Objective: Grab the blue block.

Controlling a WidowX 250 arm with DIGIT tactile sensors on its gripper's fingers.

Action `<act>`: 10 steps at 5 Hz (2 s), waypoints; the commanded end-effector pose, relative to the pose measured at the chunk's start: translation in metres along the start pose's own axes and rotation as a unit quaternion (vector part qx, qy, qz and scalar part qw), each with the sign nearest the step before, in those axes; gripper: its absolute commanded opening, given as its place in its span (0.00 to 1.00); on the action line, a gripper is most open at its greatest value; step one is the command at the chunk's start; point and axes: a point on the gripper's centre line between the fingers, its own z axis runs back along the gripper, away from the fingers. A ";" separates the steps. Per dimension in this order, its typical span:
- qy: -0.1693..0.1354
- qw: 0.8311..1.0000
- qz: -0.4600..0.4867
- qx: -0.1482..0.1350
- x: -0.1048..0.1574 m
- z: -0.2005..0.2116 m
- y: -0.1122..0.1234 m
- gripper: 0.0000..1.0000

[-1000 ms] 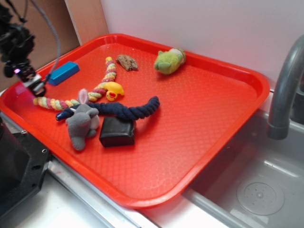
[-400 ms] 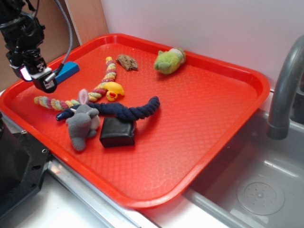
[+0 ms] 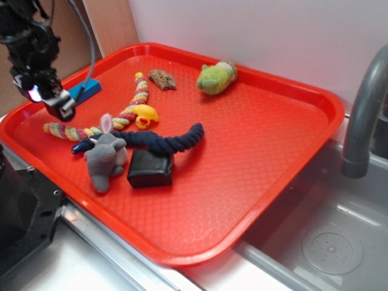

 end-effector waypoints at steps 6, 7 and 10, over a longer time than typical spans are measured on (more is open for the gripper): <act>-0.032 0.998 0.008 -0.053 0.021 0.032 0.032 1.00; -0.017 0.998 0.005 -0.053 0.035 0.012 0.035 1.00; 0.011 0.998 -0.024 -0.062 0.048 -0.031 0.009 1.00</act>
